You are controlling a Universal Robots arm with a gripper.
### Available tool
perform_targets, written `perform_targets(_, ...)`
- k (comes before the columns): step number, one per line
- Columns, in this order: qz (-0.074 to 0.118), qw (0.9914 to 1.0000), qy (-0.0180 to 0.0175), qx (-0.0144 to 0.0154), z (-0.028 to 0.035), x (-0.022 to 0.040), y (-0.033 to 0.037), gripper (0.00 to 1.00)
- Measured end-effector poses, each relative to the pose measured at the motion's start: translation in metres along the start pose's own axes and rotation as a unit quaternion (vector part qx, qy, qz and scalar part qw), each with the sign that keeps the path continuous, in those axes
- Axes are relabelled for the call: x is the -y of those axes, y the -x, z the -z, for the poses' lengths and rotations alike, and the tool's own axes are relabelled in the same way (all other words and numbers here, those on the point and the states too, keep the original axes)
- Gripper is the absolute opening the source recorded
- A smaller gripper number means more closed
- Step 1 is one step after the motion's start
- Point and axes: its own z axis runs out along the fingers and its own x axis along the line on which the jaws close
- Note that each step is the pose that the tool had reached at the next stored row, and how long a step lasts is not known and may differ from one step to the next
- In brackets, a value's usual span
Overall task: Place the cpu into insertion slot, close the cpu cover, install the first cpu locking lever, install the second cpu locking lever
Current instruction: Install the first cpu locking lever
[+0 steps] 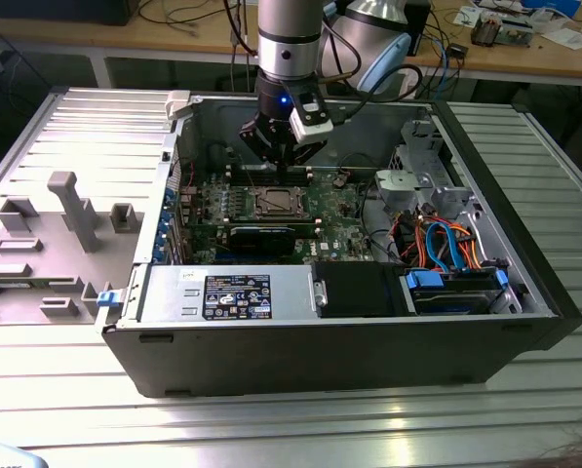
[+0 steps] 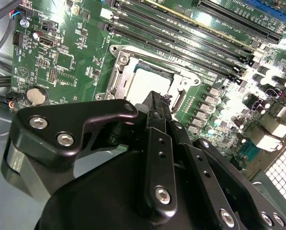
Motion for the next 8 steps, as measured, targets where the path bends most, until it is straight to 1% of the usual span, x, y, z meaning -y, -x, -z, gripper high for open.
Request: perform_targets(8,0.005,0.99999,0.0001,0.0003,0.0,0.0,0.0,0.11)
